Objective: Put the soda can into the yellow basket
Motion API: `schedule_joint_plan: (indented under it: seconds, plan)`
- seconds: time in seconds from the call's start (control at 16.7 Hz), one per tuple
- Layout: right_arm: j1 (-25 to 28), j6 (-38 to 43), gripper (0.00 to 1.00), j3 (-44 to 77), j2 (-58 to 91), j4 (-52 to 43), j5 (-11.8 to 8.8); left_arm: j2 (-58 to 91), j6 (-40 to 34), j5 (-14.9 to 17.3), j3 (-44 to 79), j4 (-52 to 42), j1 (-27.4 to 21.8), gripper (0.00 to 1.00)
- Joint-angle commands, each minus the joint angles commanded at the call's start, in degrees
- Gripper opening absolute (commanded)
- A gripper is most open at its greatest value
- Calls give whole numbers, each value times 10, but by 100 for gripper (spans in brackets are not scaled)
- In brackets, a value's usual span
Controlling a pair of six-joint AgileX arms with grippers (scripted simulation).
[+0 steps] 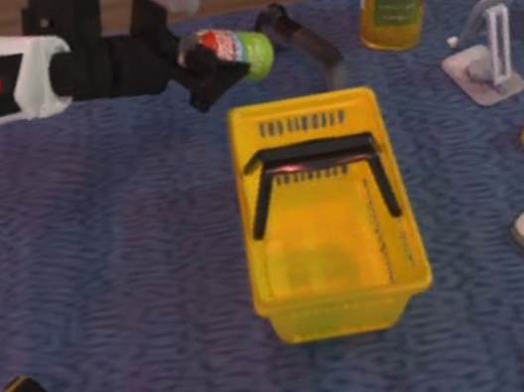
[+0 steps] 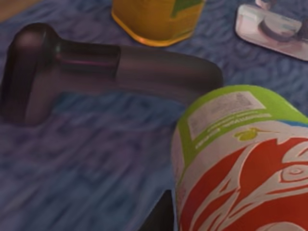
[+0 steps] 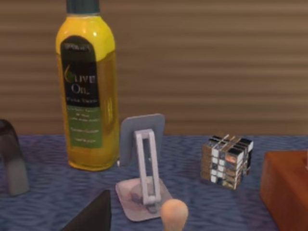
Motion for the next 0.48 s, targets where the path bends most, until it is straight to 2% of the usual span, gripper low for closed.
schedule_joint_plan:
  seconds: [0.24, 0.48]
  plan:
    - [0, 0, 100, 0, 0, 0, 0, -40, -68, 140, -83, 224, -13, 0]
    - [0, 0, 100, 0, 0, 0, 0, -79, -116, 248, -143, 381, -22, 0]
